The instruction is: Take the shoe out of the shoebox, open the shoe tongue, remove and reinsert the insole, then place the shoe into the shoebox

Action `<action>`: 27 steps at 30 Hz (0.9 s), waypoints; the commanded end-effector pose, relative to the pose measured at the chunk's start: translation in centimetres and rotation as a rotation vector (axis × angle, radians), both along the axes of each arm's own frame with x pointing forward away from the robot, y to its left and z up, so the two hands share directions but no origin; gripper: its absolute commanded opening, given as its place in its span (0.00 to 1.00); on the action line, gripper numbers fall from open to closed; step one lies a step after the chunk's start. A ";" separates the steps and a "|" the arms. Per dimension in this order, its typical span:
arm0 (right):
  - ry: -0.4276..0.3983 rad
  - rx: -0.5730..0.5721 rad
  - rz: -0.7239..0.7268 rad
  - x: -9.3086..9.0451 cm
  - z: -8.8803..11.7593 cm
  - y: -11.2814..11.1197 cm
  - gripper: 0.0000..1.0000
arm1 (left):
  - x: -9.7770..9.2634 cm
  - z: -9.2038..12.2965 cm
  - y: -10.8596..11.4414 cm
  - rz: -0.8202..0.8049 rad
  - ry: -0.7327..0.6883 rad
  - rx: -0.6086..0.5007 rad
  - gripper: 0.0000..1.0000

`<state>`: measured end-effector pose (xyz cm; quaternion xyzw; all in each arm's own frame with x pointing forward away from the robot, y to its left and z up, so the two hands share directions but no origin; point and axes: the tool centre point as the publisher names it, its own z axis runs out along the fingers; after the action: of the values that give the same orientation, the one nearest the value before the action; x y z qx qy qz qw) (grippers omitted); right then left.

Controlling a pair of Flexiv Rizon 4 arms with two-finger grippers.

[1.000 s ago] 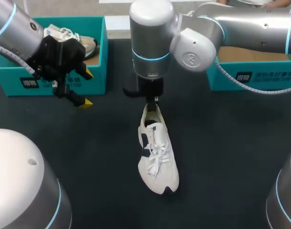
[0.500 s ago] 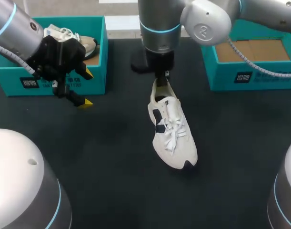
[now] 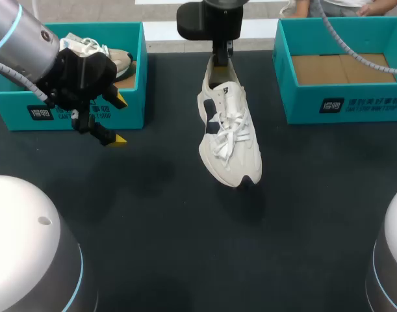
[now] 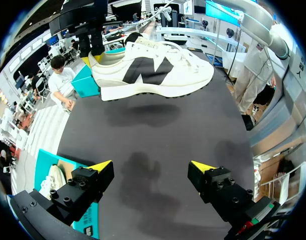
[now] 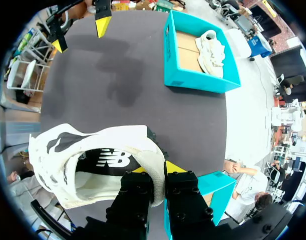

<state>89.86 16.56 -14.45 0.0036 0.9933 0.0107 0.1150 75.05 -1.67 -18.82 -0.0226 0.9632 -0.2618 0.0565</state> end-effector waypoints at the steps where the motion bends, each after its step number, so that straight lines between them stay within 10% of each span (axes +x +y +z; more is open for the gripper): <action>1: 0.000 0.008 -0.014 -0.6 3.6 -0.3 0.00 | -0.1 -0.1 0.1 0.000 -0.002 0.001 1.00; 18: 0.003 0.017 -0.027 -0.7 4.0 -0.2 0.00 | -0.1 -0.1 0.1 0.000 -0.002 0.001 1.00; 27: -0.015 0.000 -0.023 2.8 5.7 -7.1 0.00 | -0.1 -0.1 0.1 0.000 -0.002 0.001 1.00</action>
<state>92.29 12.08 -9.38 0.0192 0.9921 -0.0061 0.1238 75.05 -1.67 -18.82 -0.0226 0.9632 -0.2618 0.0565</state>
